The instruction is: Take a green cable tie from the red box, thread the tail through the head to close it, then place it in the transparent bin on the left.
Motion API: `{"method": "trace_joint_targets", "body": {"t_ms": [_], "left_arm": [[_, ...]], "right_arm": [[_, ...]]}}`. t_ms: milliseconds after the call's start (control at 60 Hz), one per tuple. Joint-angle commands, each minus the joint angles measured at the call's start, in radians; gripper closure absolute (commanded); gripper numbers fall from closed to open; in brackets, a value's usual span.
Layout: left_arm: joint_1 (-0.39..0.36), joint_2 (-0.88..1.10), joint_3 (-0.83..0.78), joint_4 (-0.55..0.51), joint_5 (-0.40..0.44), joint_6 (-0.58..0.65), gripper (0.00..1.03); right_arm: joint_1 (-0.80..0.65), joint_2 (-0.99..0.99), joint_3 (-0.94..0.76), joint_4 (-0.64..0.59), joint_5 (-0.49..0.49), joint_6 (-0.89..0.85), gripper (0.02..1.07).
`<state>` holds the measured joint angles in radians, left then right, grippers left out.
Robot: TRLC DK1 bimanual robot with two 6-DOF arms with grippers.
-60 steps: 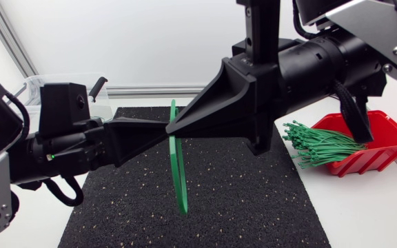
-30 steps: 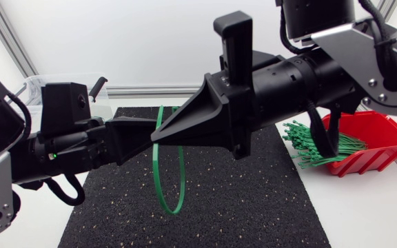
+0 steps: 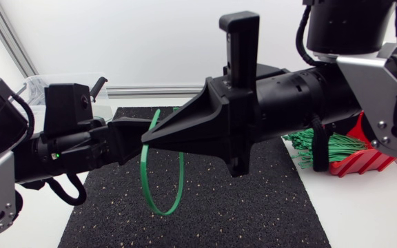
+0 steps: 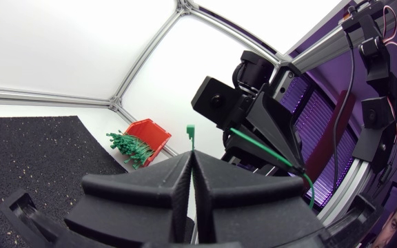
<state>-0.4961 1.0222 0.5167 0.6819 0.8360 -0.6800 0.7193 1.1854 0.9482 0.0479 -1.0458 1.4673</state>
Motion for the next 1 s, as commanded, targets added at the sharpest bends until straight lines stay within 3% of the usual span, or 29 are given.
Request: {"method": "trace_joint_targets", "body": {"t_ms": [0, 250, 983], "left_arm": [[-0.006, 0.012, 0.008, 0.019, 0.003, 0.008, 1.00], [0.013, 0.009, -0.015, 0.022, 0.003, 0.031, 1.00], [0.067, -0.045, -0.072, 0.077, 0.045, -0.009, 1.00]], "right_arm": [[0.002, -0.018, 0.015, -0.033, 0.001, 0.039, 1.02], [0.011, -0.026, 0.017, -0.094, 0.001, 0.039, 1.01], [-0.018, 0.011, 0.014, -0.088, 0.000, 0.039, 1.01]]}}
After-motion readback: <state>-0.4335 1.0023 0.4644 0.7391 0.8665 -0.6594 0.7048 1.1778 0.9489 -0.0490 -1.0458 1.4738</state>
